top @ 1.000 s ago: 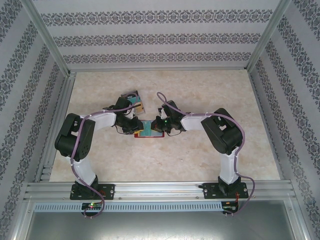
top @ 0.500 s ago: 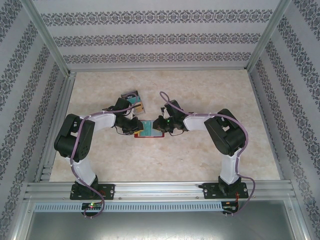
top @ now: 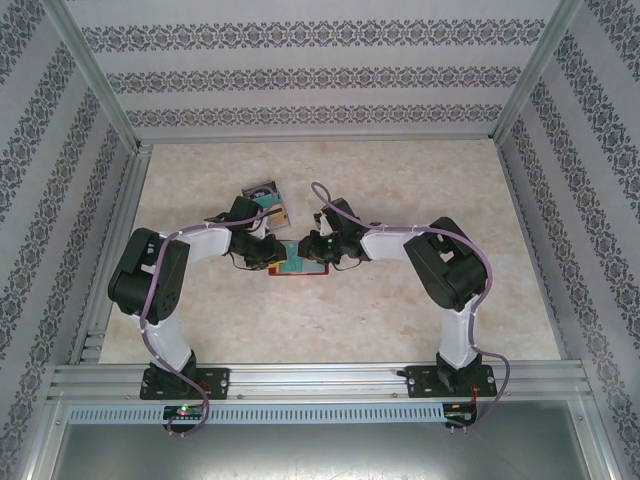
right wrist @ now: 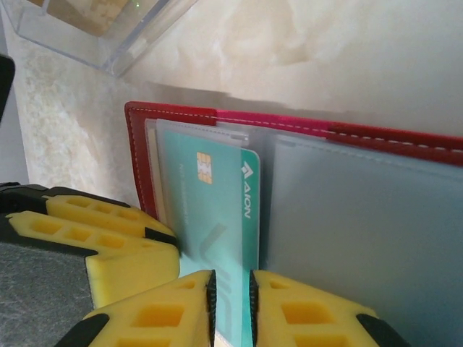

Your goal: Take the credit cards out of the card holder

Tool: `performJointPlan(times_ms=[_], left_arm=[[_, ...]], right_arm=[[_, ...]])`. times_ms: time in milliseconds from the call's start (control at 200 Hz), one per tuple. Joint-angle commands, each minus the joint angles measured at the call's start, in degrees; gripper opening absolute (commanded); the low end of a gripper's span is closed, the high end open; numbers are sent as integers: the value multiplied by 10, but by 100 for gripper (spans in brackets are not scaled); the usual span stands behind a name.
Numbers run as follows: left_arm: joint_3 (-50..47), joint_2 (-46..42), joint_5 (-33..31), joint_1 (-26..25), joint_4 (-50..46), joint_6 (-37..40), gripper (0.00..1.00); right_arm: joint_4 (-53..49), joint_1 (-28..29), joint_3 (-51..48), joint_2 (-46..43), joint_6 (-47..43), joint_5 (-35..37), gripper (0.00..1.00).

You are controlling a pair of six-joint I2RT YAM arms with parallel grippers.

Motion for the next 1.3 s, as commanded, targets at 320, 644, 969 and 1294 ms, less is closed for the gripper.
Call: performJointPlan(times_ms=[320, 644, 969, 1294], left_arm=[[-14, 8, -12, 1, -22, -5, 21], [-15, 10, -6, 2, -23, -4, 21], [-17, 9, -10, 7, -27, 0, 21], [-20, 13, -11, 6, -30, 0, 20]], right_arm=[[-33, 11, 22, 23, -18, 6, 24], [-11, 17, 26, 31, -10, -13, 14], [24, 3, -13, 11, 7, -14, 17], [58, -4, -36, 1, 22, -28, 20]])
